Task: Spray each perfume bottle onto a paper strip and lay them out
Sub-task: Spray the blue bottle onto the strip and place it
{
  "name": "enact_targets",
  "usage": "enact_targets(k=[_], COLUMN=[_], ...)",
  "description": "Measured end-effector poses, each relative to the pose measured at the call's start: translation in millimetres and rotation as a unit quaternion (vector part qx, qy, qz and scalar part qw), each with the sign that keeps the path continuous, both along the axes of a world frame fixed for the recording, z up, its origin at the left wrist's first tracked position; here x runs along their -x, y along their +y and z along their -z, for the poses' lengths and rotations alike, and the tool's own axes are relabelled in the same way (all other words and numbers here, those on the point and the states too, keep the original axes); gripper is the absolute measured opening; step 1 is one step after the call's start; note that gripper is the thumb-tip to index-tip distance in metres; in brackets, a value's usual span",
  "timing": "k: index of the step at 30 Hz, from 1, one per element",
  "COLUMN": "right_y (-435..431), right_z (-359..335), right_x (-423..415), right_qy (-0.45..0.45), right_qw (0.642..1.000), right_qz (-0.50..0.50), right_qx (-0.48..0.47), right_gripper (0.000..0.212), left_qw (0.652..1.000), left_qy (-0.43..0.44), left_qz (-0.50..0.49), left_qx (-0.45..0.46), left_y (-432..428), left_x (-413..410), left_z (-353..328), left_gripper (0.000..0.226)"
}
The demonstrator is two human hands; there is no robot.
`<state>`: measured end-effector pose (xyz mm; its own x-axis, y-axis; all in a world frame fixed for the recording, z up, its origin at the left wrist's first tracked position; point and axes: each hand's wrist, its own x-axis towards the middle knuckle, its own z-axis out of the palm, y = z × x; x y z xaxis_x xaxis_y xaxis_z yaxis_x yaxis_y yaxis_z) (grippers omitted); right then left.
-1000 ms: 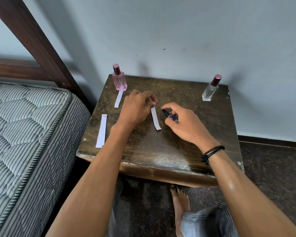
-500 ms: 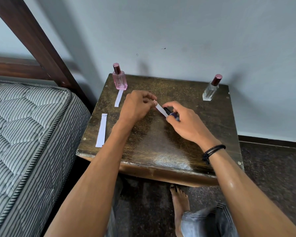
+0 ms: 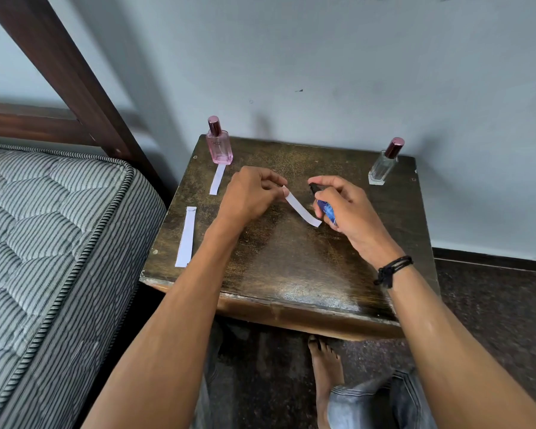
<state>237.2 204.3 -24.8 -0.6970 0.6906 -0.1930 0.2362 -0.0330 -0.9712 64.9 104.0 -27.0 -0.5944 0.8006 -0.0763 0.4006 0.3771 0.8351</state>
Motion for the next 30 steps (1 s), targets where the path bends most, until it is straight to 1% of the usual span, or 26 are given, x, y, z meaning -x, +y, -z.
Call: enact_targets(k=[2, 4, 6, 8, 10, 15, 19, 21, 25, 30], right_y=[1, 1, 1, 1, 0, -6, -8, -10, -14, -16], right_z=[-2, -2, 0, 2, 6, 14, 19, 21, 27, 30], right_x=[-1, -1, -1, -1, -1, -4, -5, -5, -2, 0], right_qy=[0.015, 0.013, -0.006, -0.034, -0.062, -0.11, -0.136, -0.14, -0.151, -0.157], right_qw=[0.999, 0.999, 1.0, 0.996, 0.984, 0.94, 0.896, 0.881, 0.865, 0.856], right_qz=[0.009, 0.008, 0.001, -0.009, -0.022, -0.087, -0.1, -0.1, -0.097, -0.088], right_qx=[0.041, 0.04, -0.005, -0.084, -0.167, -0.311, -0.41, -0.44, -0.469, -0.485], right_gripper=[0.022, 0.022, 0.022, 0.023, 0.025, 0.025, 0.024, 0.026, 0.027, 0.025], left_qw=[1.0, 1.0, 0.999, 0.999, 0.999, 0.998, 0.997, 0.997, 0.997, 0.998], left_qy=[0.01, 0.017, 0.018, 0.026, 0.032, 0.047, 0.053, 0.051, 0.037, 0.03], left_qz=[0.013, 0.02, 0.022, 0.021, 0.02, 0.023, 0.031, 0.034, 0.037, 0.034], left_qx=[0.01, 0.014, 0.017, 0.022, 0.022, 0.032, 0.041, 0.048, 0.052, 0.053], left_y=[-1, -1, -1, -1, -1, 0, 0, 0, -1, -1], left_x=[-1, -2, -2, -3, -3, -2, -1, 0, 0, 0], left_z=[-1, -2, -3, -3, -4, -2, -1, -2, -1, -1], left_gripper=[0.009, 0.008, 0.006, 0.005, 0.005, 0.008, 0.01, 0.009, 0.007, 0.007])
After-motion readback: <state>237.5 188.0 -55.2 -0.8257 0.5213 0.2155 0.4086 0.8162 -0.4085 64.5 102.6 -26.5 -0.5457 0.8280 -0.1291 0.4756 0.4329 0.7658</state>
